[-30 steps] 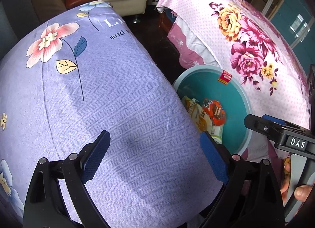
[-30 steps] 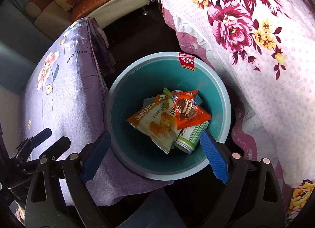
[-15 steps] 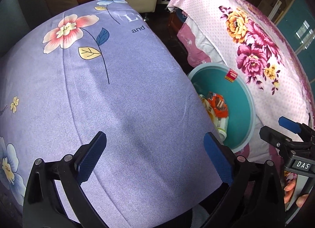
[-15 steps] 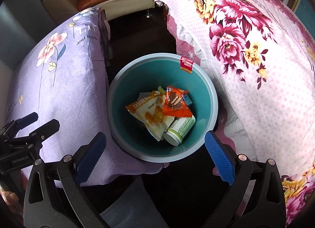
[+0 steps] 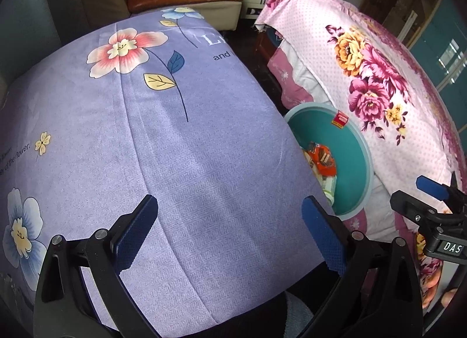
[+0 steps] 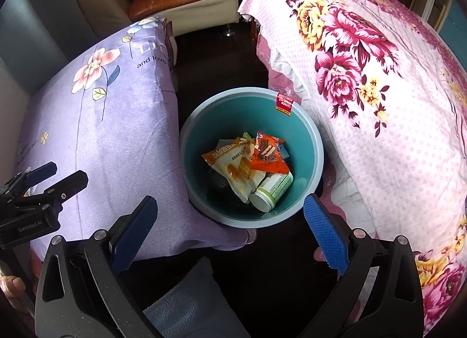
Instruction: Collect trash
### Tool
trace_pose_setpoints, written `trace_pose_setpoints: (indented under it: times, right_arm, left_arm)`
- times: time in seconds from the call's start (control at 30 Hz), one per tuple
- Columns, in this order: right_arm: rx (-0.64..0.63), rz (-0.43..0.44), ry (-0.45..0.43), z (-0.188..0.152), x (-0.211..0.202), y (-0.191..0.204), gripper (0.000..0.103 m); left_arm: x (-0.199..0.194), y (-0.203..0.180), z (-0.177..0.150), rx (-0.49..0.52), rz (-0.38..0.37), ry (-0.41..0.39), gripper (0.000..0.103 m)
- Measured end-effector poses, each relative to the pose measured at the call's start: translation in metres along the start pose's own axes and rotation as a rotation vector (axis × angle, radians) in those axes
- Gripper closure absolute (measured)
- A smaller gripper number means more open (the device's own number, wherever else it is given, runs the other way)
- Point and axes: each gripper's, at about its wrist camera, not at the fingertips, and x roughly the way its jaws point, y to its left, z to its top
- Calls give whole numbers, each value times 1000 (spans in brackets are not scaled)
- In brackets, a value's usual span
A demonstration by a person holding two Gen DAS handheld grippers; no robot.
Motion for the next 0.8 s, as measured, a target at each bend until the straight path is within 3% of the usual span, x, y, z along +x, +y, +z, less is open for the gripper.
trace_pose_setpoints:
  times: [0.27, 0.4, 0.8]
  right_arm:
    - [-5, 5, -20, -5, -11, 3, 7]
    - [0, 9, -26, -6, -12, 4, 7]
    - [17, 6, -13, -6, -4, 1, 7]
  left_arm:
    - [-13, 6, -5, -10, 10, -44, 4]
    - [-18, 7, -5, -13, -19, -60, 4]
    - [-19, 1, -6, 24, 36, -85, 4]
